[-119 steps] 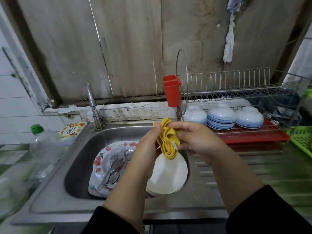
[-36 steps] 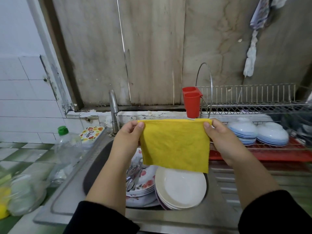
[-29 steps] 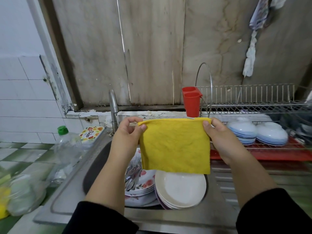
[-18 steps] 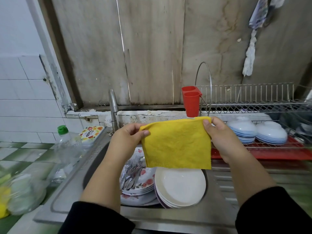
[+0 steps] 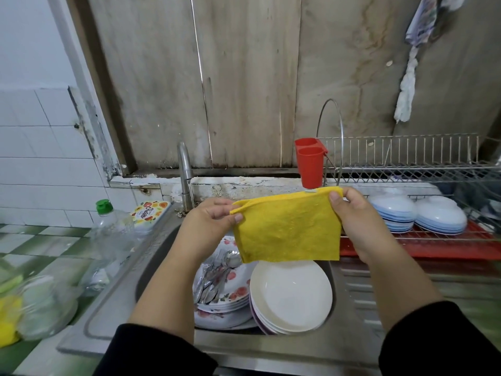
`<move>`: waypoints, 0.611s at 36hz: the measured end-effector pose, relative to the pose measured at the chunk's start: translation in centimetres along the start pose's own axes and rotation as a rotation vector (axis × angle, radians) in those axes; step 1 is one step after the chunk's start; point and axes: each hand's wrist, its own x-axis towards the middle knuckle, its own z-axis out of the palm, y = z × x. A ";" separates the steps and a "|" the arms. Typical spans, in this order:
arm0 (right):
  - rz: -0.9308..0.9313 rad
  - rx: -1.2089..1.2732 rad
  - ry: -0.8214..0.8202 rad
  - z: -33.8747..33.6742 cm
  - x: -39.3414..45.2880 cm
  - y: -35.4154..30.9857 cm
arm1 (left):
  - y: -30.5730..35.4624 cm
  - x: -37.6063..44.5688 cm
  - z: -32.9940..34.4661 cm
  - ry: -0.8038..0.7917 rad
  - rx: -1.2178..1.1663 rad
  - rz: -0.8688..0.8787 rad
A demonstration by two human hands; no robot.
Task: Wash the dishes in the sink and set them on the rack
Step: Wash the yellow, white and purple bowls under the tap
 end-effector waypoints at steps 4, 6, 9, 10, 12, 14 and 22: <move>-0.008 0.055 -0.036 0.2 0.0 -0.1 | -0.1 0.0 0.4 0.073 -0.026 0.025; -0.016 0.066 -0.047 0.2 -0.1 -0.1 | -0.4 0.2 0.6 0.112 -0.056 0.003; -0.028 0.057 -0.049 0.2 0.0 0.0 | -0.4 0.6 0.6 0.133 -0.172 -0.075; -0.034 0.037 -0.045 0.2 0.1 0.0 | -0.4 0.7 0.6 0.126 -0.188 -0.083; -0.065 -0.046 -0.037 0.2 0.2 0.0 | -0.3 1.1 0.6 0.107 -0.067 -0.070; -0.108 -0.147 -0.039 0.3 0.4 0.1 | 0.2 1.3 0.6 0.096 0.211 -0.028; 0.010 -0.060 -0.173 0.2 1.8 -0.9 | 0.4 2.9 -0.8 -0.110 0.416 -0.054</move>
